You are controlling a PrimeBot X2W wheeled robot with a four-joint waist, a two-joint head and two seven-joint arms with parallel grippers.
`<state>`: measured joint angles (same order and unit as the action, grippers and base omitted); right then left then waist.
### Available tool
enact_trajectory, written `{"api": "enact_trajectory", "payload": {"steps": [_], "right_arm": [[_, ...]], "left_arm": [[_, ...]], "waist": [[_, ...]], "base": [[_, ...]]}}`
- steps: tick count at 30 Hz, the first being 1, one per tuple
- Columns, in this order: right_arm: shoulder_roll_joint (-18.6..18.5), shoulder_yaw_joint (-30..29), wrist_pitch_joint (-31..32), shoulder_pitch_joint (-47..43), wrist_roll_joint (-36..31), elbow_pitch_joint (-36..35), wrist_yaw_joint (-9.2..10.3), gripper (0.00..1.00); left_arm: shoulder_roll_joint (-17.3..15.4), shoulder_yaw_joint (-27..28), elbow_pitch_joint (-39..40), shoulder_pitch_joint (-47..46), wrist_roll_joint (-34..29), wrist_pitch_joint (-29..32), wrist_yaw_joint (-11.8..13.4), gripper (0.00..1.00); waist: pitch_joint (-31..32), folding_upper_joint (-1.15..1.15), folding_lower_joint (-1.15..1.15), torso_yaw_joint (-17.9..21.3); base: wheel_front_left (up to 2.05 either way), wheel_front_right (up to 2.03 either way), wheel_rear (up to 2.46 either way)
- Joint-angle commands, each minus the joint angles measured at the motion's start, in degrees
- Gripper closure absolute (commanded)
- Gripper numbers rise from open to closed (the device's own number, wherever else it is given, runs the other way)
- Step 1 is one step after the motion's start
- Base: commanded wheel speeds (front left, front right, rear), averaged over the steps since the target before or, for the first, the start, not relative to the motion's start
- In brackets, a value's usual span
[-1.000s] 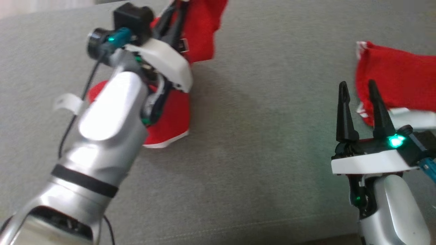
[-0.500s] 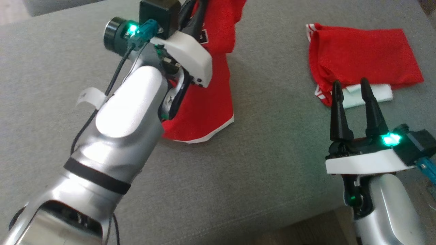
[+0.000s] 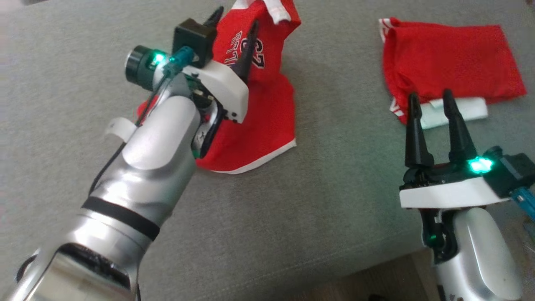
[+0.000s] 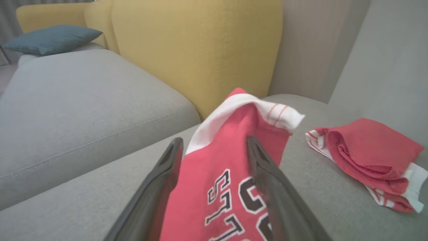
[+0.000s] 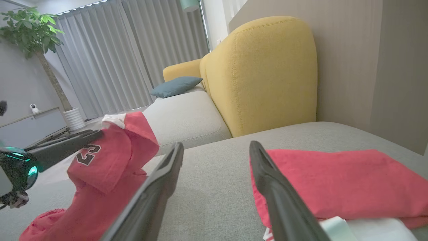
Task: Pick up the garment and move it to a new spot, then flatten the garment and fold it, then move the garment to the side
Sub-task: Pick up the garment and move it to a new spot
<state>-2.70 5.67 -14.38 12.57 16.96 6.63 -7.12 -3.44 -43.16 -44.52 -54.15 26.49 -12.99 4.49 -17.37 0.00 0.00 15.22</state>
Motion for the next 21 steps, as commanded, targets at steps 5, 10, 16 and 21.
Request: {"api": "enact_trajectory", "payload": {"steps": [5, 10, 16, 21], "right_arm": [[-0.18, -0.05, -0.62, 0.81, -1.46, -1.01, -0.36, 0.0], [-0.18, -1.42, -0.62, -0.04, -2.94, -0.29, -0.36, 0.0], [-0.18, -2.29, -0.62, -1.32, -4.12, 0.63, -0.36, 0.0], [-0.18, -2.91, -0.62, -3.17, -4.81, 1.76, -0.36, 0.0]], "left_arm": [[-2.26, 4.14, 2.82, -2.38, 0.84, -1.63, 0.24, 0.0], [-4.25, 6.3, 6.14, 0.12, 0.94, -1.95, 0.78, 0.0], [-7.78, 9.99, 13.48, 6.95, 0.18, -1.99, 2.55, 0.0], [-9.98, 13.52, 19.65, 16.9, 0.4, -2.0, 4.03, 0.0]], "waist": [[2.16, 0.0, 0.0, -4.33], [4.31, 0.0, 0.0, -8.58], [6.84, 0.0, 0.0, -12.89], [9.36, 0.0, 0.0, -15.67]], "base": [[0.0, 0.0, 0.0], [0.0, 0.0, 0.0], [0.0, 0.0, 0.0], [0.0, 0.0, 0.0]]}}
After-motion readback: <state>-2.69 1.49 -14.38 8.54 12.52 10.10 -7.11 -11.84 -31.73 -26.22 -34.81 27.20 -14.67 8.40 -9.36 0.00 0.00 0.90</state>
